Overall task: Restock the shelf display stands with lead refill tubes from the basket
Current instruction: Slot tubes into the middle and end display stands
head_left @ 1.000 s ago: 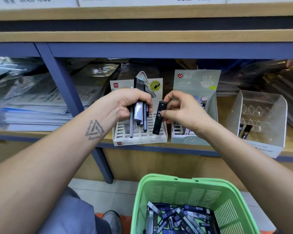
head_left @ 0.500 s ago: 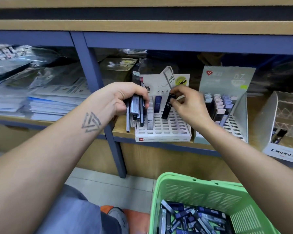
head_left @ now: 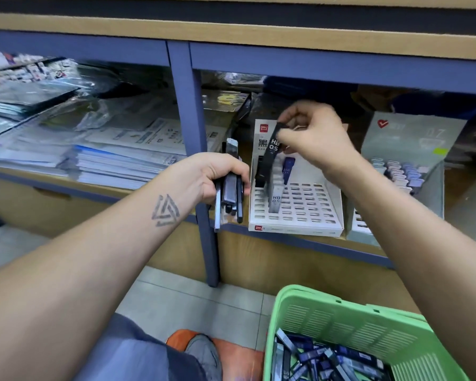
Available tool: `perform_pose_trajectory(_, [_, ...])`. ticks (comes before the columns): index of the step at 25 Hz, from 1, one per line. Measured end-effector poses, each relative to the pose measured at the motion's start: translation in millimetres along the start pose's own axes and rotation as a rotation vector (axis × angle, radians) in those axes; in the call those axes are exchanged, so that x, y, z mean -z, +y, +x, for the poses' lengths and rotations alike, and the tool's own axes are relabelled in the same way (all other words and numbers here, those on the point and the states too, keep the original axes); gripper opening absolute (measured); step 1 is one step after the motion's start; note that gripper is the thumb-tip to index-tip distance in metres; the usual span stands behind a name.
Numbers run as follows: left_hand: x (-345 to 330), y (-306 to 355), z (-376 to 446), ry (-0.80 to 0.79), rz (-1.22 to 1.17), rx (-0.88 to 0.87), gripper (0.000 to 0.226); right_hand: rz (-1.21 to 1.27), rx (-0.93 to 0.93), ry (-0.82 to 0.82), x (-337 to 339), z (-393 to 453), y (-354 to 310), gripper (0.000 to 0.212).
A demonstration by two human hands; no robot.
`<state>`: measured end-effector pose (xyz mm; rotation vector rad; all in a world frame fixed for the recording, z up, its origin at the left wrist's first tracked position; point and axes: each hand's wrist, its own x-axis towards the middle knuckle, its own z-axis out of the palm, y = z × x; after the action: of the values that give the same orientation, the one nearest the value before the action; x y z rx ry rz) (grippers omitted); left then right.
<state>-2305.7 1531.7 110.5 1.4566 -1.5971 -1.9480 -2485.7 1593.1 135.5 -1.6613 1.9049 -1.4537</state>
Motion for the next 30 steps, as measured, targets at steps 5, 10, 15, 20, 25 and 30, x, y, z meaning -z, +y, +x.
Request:
perform_pose_trajectory(5, [3.2, -3.2, 1.2, 0.009, -0.055, 0.024, 0.034, -0.47, 0.115, -0.1, -40.1, 1.1, 26.1, 0.016])
perform_pose_trajectory(10, [6.5, -6.4, 2.9, -0.002, -0.065, 0.023, 0.03, -0.502, 0.1, -0.139, -44.5, 0.9, 28.1, 0.014])
perform_pose_trajectory(15, [5.8, -5.2, 2.7, -0.048, -0.106, 0.006, 0.021, -0.566, 0.062, -0.167, -39.8, 4.3, 22.5, 0.018])
perform_pose_trajectory(20, [2.6, -4.8, 3.6, -0.074, -0.128, -0.015, 0.017, -0.604, 0.026, -0.155, -40.3, 6.3, 20.0, 0.017])
perform_pose_trajectory(25, [4.1, -5.0, 4.9, -0.063, -0.127, -0.012, 0.018, -0.647, 0.007, -0.193, -35.2, 5.9, 15.6, 0.018])
perform_pose_trajectory(30, [3.8, -4.8, 4.5, -0.077, -0.141, -0.005, 0.018, -0.687, 0.021, -0.187, -44.1, 4.7, 19.1, 0.02])
